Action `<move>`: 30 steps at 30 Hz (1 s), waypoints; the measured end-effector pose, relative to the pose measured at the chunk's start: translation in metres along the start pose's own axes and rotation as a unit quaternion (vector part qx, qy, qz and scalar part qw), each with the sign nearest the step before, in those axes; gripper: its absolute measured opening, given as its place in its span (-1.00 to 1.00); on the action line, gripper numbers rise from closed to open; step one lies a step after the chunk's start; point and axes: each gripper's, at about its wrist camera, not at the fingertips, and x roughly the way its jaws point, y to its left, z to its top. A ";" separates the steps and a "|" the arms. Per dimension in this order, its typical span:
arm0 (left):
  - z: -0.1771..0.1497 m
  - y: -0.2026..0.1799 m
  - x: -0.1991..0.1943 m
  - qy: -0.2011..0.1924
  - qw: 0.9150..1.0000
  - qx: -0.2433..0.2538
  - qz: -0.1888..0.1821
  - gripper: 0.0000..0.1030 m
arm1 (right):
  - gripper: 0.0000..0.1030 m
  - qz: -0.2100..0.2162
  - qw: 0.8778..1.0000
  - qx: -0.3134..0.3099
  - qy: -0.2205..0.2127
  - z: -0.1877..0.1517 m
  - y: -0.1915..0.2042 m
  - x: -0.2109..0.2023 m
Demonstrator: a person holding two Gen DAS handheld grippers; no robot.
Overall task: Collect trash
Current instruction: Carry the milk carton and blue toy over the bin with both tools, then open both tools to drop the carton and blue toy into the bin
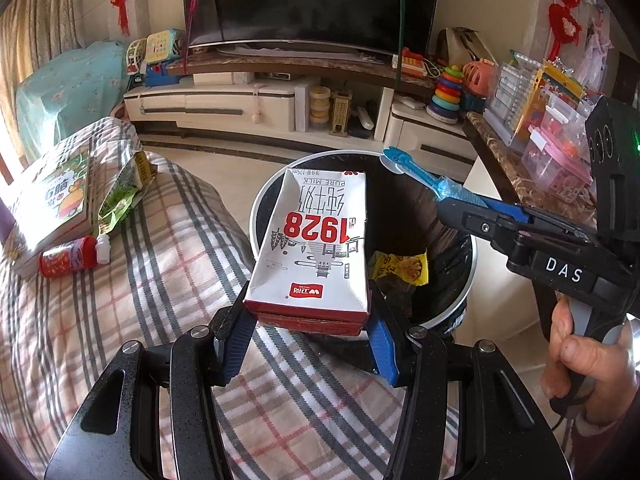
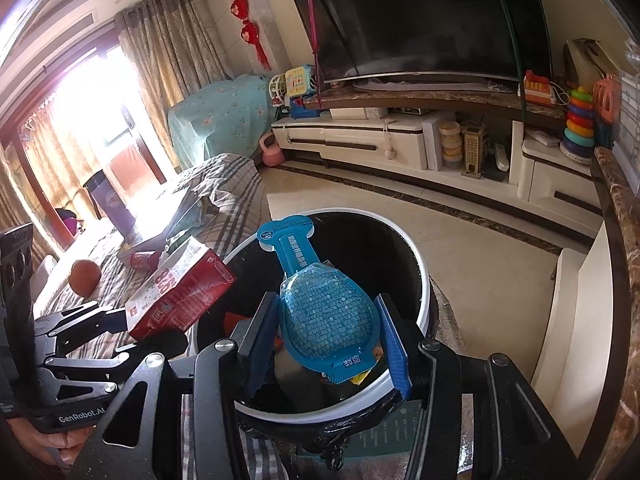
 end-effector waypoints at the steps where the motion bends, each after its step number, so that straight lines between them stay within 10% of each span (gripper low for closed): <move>1: 0.000 0.000 0.001 0.001 1.000 0.000 0.000 -0.01 | -0.04 0.000 1.000 0.000 0.000 0.000 0.001 0.000; 30: 0.011 0.001 0.014 0.009 1.000 -0.001 0.000 0.00 | -0.01 0.005 1.000 0.007 0.018 0.011 -0.005 0.020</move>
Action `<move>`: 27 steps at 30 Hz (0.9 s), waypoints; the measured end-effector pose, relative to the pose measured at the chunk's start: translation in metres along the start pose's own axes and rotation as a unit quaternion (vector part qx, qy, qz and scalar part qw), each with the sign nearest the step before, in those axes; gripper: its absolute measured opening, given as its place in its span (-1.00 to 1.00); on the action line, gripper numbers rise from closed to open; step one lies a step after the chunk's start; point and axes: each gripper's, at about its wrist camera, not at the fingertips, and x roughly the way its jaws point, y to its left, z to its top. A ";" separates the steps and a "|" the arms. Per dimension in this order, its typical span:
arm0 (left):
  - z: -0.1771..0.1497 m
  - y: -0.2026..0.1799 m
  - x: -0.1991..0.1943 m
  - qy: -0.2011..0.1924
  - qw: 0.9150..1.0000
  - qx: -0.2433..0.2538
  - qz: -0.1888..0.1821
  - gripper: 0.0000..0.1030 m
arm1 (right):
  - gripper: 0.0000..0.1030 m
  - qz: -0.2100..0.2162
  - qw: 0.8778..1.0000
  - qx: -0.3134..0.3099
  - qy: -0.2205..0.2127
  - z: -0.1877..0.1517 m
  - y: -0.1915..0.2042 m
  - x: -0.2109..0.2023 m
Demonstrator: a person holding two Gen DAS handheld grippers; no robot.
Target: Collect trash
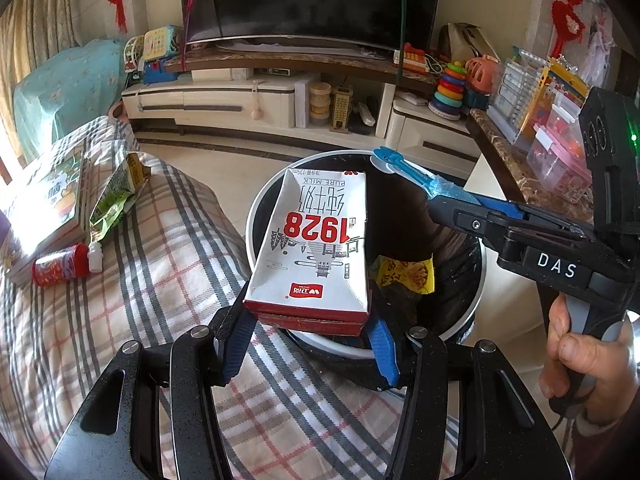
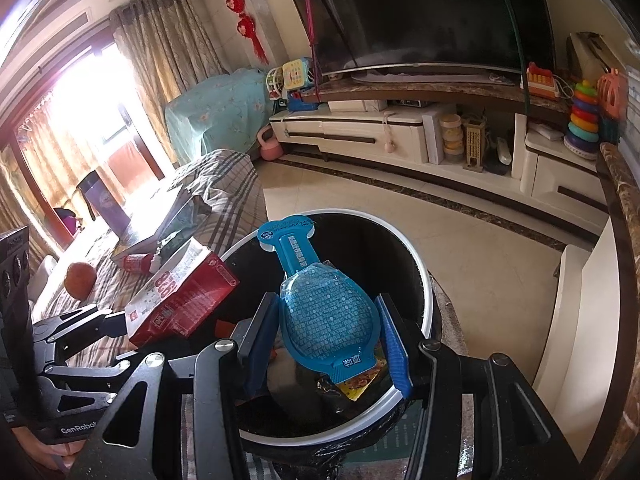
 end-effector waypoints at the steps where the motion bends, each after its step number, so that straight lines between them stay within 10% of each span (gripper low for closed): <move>1: 0.000 0.000 0.000 0.000 1.000 -0.002 0.000 0.02 | 0.00 0.004 1.000 0.002 0.002 0.000 -0.001 0.001; 6: -0.009 0.006 -0.010 -0.008 1.000 -0.017 0.001 0.54 | 0.53 0.017 0.999 0.025 -0.013 -0.005 -0.006 -0.009; 27: -0.104 0.053 -0.094 -0.073 0.991 -0.106 0.031 0.59 | 0.91 0.042 0.997 0.049 -0.037 -0.083 0.045 -0.068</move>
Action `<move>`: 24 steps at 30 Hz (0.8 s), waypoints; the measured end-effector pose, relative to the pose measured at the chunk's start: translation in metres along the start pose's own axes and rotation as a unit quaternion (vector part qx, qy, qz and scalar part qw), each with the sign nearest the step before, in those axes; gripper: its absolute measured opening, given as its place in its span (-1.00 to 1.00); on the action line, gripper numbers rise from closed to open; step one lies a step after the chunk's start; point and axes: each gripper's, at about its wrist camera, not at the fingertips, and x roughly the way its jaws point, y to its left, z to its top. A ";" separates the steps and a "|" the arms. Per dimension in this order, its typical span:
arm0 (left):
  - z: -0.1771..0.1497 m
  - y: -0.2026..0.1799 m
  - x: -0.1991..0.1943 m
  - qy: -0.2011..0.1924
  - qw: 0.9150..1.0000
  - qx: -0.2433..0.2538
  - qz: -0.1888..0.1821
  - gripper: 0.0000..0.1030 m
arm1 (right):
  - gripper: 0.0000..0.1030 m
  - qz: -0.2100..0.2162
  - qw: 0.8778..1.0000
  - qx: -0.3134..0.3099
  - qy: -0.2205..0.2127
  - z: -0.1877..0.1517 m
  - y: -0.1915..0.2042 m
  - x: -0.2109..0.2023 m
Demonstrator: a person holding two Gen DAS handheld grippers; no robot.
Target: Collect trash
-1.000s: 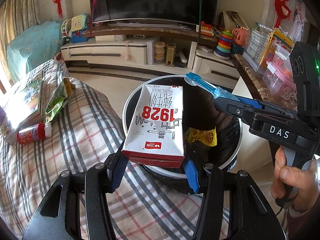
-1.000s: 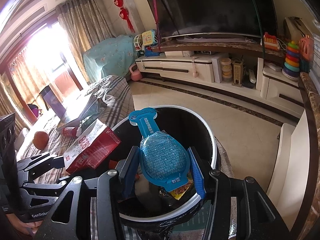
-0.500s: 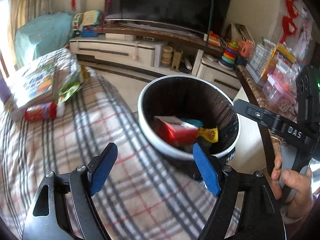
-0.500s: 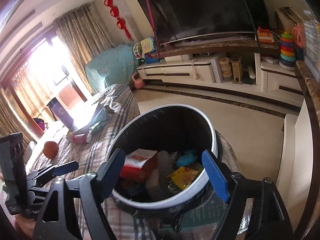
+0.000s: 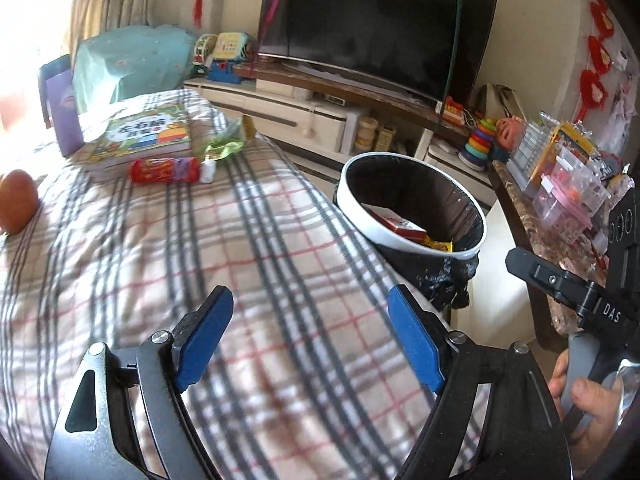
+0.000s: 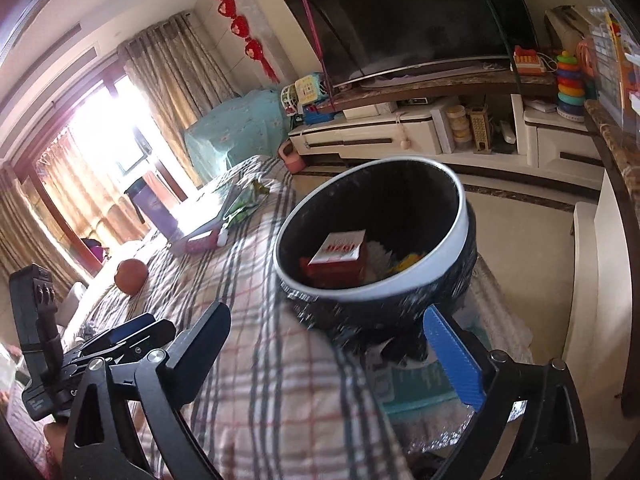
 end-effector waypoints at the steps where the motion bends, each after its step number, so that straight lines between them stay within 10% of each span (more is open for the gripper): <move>1: -0.003 0.001 -0.004 -0.003 1.000 0.001 0.001 0.59 | 0.91 -0.002 1.000 0.000 0.000 -0.004 0.004 -0.002; 15: -0.061 0.014 -0.065 -0.101 0.993 0.010 0.063 0.87 | 1.00 -0.099 0.975 -0.089 -0.177 -0.051 0.061 -0.057; 24: -0.077 0.006 -0.075 -0.118 0.989 0.022 0.085 0.87 | 1.00 -0.118 0.972 -0.089 -0.180 -0.066 0.054 -0.064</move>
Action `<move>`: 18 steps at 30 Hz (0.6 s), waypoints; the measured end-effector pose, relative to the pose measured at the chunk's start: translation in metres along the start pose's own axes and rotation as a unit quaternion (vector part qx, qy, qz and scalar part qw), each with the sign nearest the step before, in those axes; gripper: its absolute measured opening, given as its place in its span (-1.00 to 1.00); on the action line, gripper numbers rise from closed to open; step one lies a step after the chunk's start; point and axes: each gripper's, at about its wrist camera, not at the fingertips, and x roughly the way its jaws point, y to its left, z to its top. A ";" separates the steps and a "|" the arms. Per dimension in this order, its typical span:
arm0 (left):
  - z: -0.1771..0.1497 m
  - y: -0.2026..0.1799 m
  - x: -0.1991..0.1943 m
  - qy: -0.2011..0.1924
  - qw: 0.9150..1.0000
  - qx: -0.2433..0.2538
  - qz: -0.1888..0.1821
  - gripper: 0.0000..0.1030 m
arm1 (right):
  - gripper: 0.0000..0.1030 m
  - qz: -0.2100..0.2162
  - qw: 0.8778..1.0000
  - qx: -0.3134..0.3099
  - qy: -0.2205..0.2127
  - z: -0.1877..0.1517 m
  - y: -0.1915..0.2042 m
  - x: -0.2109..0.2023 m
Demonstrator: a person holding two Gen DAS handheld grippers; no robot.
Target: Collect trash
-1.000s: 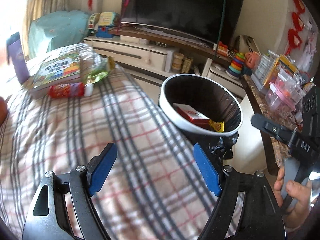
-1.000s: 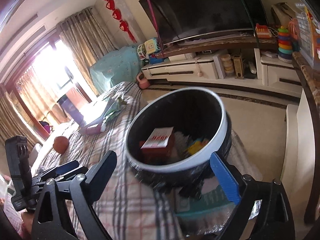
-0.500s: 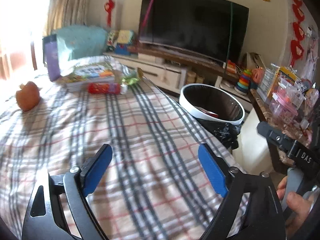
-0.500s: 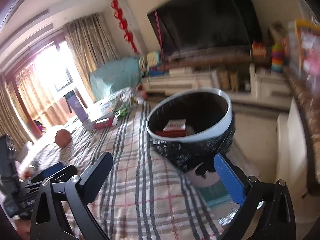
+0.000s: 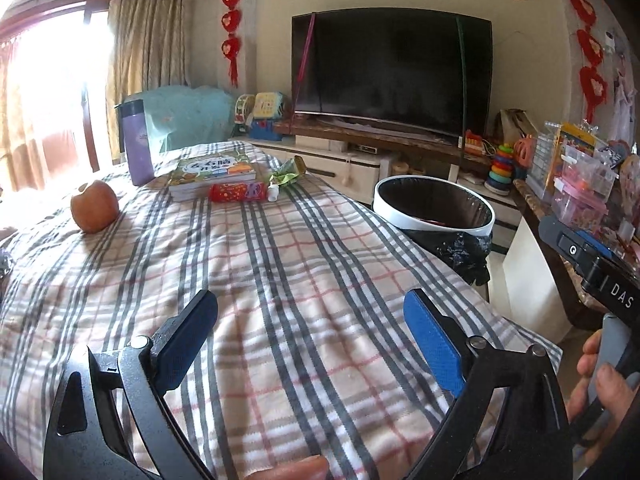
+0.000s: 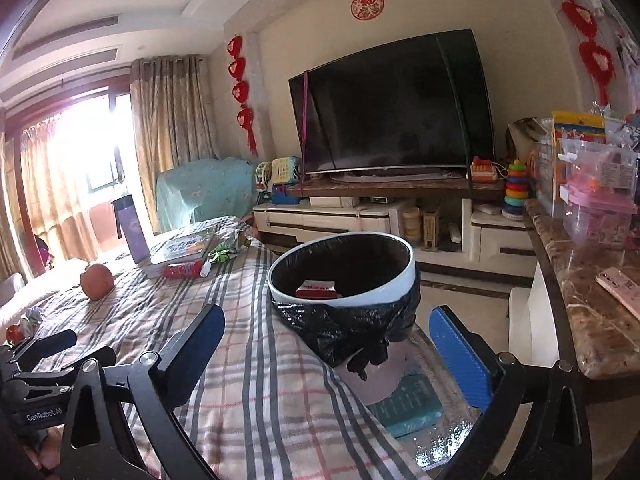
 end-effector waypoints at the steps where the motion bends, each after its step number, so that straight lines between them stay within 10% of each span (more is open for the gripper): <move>1: -0.001 0.000 -0.002 -0.003 1.000 0.000 0.001 0.87 | 1.00 0.001 1.000 -0.001 -0.001 -0.001 0.001 -0.002; 18: -0.004 0.001 -0.021 -0.028 0.999 -0.007 0.028 0.87 | 1.00 0.016 0.999 -0.020 -0.023 -0.001 0.009 -0.020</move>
